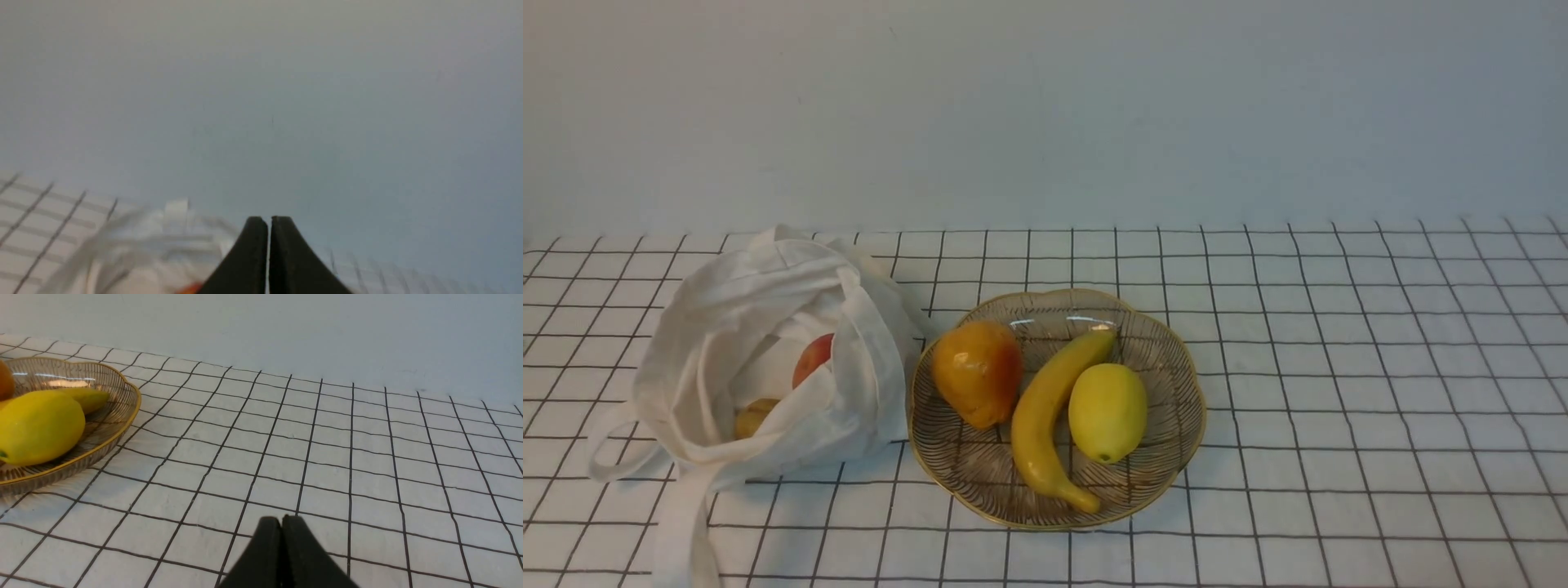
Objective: Take the fruit out of the bag on the white checkered tablecloth and place them on the plate.
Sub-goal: 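Reach into the cloth bag and grasp the kiwi with the left gripper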
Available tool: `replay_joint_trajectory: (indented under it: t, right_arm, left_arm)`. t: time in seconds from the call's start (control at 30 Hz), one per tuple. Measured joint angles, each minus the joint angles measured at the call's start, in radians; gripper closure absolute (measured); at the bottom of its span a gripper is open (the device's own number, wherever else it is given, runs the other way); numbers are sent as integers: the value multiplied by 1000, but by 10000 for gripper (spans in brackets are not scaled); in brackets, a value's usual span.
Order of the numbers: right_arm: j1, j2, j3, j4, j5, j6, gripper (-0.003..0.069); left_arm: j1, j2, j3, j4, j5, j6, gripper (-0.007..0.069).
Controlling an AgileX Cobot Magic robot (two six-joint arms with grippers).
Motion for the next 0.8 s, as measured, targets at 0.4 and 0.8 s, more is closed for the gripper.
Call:
replay_joint_trajectory:
  t: [0.4, 0.8]
  right_arm:
    - [0, 0, 0, 0, 0, 0, 673]
    - [0, 0, 0, 0, 0, 0, 673]
  left_arm:
    - [57, 750, -489, 109, 490, 77, 632]
    - [92, 1169, -755, 307, 626, 78, 632]
